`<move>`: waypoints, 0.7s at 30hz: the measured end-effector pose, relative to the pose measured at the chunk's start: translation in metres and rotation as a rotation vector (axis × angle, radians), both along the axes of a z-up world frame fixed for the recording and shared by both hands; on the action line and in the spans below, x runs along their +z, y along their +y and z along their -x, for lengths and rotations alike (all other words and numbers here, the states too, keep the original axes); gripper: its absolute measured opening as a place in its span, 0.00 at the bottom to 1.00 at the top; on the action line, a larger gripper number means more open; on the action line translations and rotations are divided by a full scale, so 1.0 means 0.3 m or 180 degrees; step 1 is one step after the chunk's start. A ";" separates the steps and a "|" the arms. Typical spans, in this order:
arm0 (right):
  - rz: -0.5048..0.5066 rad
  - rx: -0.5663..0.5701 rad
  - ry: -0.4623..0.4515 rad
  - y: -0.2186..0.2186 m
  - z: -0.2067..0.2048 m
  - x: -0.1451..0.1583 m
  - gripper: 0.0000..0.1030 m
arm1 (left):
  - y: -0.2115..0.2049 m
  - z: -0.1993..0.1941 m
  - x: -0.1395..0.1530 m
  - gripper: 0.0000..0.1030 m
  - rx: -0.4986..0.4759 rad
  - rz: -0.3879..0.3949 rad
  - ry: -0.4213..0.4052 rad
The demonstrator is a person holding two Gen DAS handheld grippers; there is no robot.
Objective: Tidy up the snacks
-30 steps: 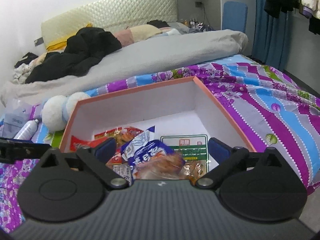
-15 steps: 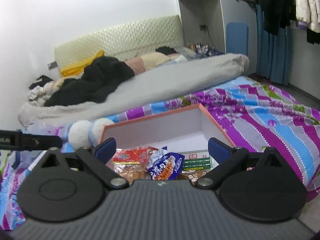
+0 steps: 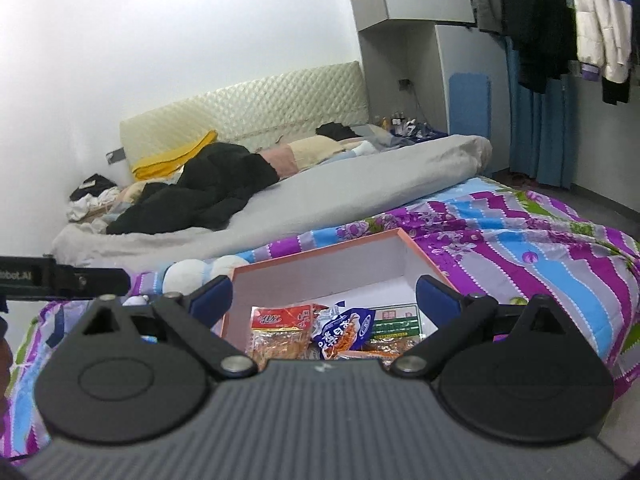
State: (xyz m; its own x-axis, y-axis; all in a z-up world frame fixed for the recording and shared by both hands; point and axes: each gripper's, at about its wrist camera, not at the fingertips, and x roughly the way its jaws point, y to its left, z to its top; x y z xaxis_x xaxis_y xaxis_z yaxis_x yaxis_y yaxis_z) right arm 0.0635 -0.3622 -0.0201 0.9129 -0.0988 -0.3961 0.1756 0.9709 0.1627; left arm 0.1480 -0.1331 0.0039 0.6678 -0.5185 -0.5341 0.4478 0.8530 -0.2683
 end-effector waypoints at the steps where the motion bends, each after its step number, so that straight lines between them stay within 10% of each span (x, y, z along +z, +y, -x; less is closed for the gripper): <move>1: 0.0005 0.0001 -0.0001 0.002 0.012 0.005 0.97 | 0.004 0.013 0.007 0.84 -0.0007 0.0006 -0.0011; 21: 0.0001 0.0035 -0.0051 0.074 0.202 0.012 0.97 | 0.047 0.185 0.025 0.84 -0.0093 -0.0107 -0.0144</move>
State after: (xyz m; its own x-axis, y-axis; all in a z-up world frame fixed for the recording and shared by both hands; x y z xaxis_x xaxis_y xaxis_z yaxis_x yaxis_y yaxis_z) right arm 0.0030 -0.3401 -0.0166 0.9201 -0.0889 -0.3814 0.1624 0.9728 0.1651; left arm 0.0925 -0.1190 0.0113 0.6765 -0.5203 -0.5211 0.4836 0.8476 -0.2185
